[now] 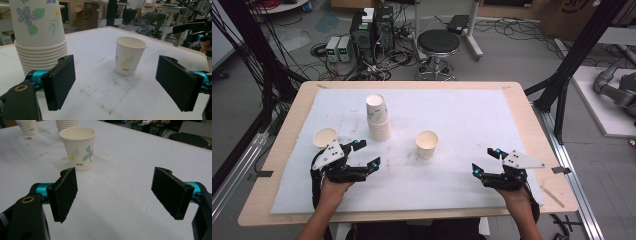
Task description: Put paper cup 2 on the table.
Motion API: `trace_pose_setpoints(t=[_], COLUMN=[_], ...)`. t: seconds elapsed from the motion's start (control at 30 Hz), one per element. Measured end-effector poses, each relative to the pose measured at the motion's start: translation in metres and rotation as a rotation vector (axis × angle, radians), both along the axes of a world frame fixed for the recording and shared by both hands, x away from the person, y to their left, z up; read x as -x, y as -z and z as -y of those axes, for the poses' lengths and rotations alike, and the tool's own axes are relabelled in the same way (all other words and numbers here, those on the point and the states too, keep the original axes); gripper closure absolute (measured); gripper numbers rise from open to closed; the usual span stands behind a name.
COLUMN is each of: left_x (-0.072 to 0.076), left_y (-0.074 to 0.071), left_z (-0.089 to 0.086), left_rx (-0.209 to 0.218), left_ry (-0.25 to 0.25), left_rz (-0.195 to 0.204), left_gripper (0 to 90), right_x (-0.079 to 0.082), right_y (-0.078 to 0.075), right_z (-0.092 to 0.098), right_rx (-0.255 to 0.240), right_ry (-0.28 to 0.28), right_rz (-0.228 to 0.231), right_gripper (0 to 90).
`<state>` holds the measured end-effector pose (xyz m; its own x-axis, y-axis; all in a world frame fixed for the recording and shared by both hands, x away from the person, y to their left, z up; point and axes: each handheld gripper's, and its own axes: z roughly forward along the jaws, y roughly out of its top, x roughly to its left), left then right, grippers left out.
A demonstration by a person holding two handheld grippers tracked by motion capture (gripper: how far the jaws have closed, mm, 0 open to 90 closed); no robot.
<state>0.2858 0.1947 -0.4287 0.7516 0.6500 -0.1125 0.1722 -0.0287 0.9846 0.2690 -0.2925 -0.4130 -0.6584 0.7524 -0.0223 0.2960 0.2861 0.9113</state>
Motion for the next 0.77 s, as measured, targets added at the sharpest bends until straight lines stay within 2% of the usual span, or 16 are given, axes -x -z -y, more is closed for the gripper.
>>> trace_pose_setpoints(t=[0.47, 0.77], left_x=[-0.0023, -0.0025], left_y=[0.0024, 0.0027], left_z=[0.0024, 0.0027], left_rx=[-0.016, -0.012], left_ry=[0.000, -0.004], left_rz=[-0.003, -0.001], left_gripper=[16.9, 17.0], right_x=[0.0002, 0.0000], right_y=[0.0029, 0.0030], right_z=[0.0031, 0.0044], right_rx=[-0.002, -0.003], right_ry=[0.001, 0.004], right_rz=[-0.008, -0.002], right_gripper=[21.5, 21.4])
